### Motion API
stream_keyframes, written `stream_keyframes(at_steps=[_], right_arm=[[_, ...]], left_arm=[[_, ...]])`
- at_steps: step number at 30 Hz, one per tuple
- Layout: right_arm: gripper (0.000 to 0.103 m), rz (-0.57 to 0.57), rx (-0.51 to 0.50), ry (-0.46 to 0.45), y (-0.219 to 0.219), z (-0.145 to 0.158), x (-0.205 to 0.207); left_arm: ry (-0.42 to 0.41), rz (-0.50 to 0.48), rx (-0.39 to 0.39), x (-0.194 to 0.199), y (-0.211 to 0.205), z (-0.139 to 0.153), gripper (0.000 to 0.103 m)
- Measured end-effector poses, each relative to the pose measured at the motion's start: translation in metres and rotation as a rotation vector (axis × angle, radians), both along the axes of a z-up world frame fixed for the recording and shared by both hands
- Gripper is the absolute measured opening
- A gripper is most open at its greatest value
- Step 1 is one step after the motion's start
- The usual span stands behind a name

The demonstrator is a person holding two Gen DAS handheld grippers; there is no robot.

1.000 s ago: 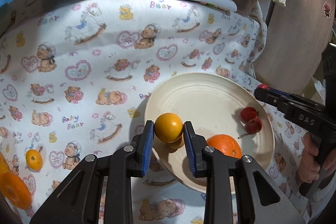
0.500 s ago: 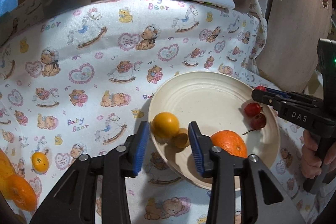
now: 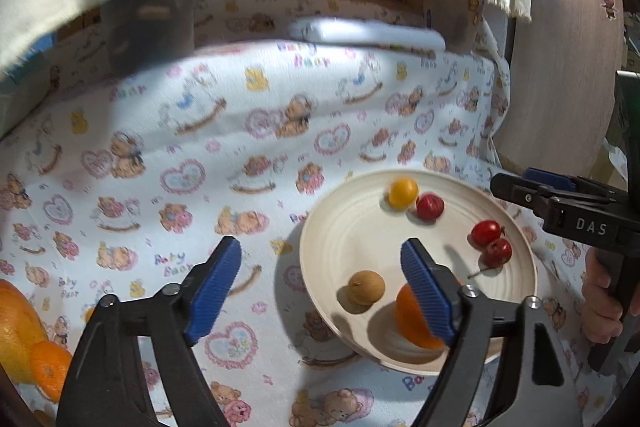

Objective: Organize fruits
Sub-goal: 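Move both tools away from the plate toward the loose fruits beside the apple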

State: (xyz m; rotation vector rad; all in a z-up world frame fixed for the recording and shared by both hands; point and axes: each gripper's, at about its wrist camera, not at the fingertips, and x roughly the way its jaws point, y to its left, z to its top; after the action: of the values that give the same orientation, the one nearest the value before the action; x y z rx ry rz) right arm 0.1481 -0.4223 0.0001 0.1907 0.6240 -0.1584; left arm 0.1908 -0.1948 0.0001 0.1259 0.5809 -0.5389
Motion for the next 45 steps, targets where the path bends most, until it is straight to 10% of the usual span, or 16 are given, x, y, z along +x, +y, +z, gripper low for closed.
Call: stream_keyframes(at_steps=[9,17,38,45], right_arm=[[0.086,-0.013,-0.083,-0.173,0.011,0.022,-0.02],[0.097,-0.014,-0.145,-0.267,0.022,0.033,-0.034],[0.103,0.069,-0.075,-0.529,0.021,0.048,-0.06],[0.103,0.084,-0.066,-0.493,0.031,0.049,-0.056]], left_arm=[[-0.136,0.069,-0.095,-0.012,0.017,0.019,0.097],[-0.421,0.098,-0.145,-0.053,0.023,0.043,0.103],[-0.519,0.175,-0.082,-0.087,0.069,0.059,0.103],[-0.533,0.231,-0.101,-0.103,0.113,0.058,0.103]])
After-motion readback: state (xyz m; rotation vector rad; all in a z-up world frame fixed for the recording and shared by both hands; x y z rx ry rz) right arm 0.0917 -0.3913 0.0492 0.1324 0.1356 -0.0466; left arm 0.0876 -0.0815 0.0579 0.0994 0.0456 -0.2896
